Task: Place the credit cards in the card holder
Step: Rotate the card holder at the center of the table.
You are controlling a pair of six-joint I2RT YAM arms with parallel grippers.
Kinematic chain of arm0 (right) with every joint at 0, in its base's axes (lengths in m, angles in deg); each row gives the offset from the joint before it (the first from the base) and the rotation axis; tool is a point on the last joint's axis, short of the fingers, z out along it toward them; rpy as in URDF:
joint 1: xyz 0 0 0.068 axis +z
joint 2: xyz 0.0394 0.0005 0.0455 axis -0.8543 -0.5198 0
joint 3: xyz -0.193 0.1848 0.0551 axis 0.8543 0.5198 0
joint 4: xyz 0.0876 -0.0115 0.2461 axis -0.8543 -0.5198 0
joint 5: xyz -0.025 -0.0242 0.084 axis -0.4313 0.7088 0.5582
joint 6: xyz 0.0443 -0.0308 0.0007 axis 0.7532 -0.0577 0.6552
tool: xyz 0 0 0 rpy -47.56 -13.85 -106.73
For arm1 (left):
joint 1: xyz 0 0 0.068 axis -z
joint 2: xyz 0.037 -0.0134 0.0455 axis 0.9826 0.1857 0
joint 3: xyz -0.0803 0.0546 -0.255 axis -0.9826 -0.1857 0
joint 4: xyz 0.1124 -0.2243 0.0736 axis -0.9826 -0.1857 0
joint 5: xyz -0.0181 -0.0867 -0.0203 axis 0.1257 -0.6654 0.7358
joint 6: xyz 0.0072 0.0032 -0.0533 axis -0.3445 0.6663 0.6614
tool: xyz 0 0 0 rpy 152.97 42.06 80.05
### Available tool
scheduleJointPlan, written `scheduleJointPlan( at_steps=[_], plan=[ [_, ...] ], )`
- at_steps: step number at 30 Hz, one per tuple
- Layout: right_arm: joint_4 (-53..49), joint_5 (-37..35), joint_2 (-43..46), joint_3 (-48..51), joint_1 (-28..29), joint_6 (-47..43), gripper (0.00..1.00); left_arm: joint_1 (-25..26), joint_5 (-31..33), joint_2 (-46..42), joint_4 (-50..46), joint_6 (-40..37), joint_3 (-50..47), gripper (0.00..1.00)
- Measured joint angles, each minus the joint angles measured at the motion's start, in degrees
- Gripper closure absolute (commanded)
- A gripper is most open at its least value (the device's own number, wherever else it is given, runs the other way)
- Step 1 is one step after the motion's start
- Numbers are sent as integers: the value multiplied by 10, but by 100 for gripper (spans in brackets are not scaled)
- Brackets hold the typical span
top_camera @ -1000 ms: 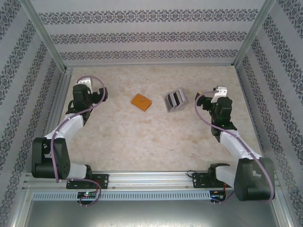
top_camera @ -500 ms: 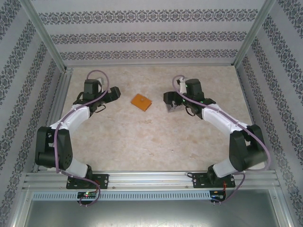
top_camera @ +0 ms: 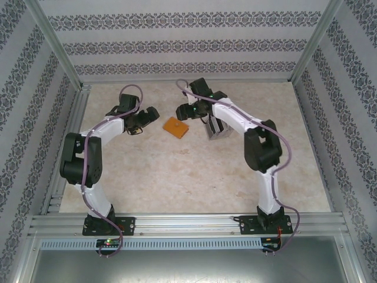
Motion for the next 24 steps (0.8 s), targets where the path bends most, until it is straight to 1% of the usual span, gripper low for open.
scheduleJointPlan(
  at_steps=[4,9,12,14,20,22,24],
  plan=[
    [-54,28,-73,-74,0,6,33,0,-28,17,0,14,11,0],
    [-95,45,-117,-102,0,14,32,0,-52,18,0,31,11,0],
    [-110,59,-123,-100,0,15,34,0,-58,18,0,35,11,0],
    [-111,81,-122,-93,1,15,34,0,-62,18,-1,35,12,0],
    [-107,136,-94,-25,18,17,34,-6,-74,18,-9,35,28,0],
    [-112,131,-89,-24,25,17,35,-10,-76,19,-9,35,30,0],
    [-124,107,-87,-34,32,17,37,-15,-76,20,-9,38,30,0]
  ],
)
